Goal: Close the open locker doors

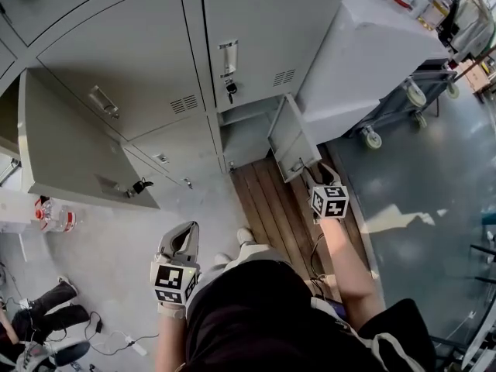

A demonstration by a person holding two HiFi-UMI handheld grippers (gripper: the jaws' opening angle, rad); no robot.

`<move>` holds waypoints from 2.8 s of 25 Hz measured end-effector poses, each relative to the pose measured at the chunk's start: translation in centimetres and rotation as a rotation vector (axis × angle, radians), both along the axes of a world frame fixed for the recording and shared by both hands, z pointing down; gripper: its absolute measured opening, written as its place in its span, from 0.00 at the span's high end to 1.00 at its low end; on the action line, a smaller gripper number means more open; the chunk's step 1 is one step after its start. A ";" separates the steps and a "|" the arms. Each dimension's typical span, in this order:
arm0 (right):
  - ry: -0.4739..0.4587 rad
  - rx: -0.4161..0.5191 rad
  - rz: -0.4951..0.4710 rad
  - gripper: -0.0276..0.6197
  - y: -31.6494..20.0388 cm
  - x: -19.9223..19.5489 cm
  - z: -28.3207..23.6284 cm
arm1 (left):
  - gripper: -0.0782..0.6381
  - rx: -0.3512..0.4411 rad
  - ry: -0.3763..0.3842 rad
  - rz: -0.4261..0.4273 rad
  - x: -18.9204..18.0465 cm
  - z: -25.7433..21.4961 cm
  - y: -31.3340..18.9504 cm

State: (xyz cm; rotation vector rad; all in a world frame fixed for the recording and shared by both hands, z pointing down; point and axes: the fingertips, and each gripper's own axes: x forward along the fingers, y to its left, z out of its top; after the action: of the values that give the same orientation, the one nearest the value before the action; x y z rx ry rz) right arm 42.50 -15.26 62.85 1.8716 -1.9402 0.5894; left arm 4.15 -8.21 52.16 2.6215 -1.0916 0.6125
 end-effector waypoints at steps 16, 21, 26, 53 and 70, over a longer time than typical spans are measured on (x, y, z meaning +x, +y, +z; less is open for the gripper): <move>-0.017 -0.003 -0.111 0.65 -2.0 -3.8 0.3 | 0.87 -0.016 -0.011 -0.095 -1.0 0.6 -0.3; -0.025 0.003 -0.184 0.71 -3.0 -7.0 0.4 | 0.87 -0.031 -0.002 -0.159 -2.5 1.0 0.1; -0.030 0.007 -0.265 0.72 -4.5 -10.4 0.4 | 0.87 -0.041 -0.004 -0.207 -3.4 1.5 0.6; -0.068 0.025 -0.595 0.73 -16.3 -22.3 0.2 | 0.87 -0.092 -0.042 -0.529 -8.6 2.4 0.6; -0.006 0.045 -0.613 0.68 -23.2 -24.4 0.4 | 0.87 -0.111 -0.062 -0.621 -10.7 2.4 0.4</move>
State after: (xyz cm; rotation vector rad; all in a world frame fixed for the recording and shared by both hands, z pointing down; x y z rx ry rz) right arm 18.09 -38.42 63.21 1.1842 -2.3809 0.3564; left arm -6.52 -7.78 54.56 2.0115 -1.7217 0.5845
